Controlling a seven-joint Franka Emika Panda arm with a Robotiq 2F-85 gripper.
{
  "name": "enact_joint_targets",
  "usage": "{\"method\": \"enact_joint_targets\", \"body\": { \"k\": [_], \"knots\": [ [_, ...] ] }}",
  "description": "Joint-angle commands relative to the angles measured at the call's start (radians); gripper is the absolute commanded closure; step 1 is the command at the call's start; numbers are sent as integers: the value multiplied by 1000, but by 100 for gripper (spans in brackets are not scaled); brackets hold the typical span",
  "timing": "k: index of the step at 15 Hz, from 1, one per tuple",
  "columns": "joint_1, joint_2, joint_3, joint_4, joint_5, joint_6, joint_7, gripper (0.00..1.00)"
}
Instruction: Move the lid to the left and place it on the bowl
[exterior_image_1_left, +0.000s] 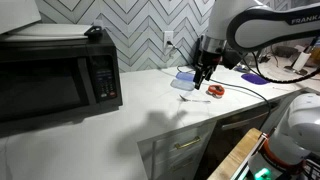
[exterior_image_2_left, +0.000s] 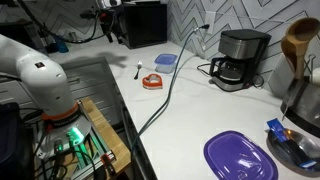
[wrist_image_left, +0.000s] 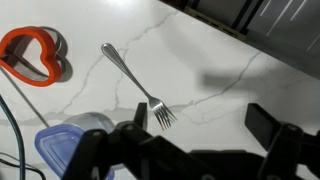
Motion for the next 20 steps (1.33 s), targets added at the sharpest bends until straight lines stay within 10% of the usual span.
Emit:
{"method": "enact_joint_targets", "body": {
  "k": [1, 20],
  "knots": [
    [9, 2, -8, 2, -6, -3, 5, 0],
    [-45, -19, -79, 0, -12, 41, 1, 0]
  ]
}}
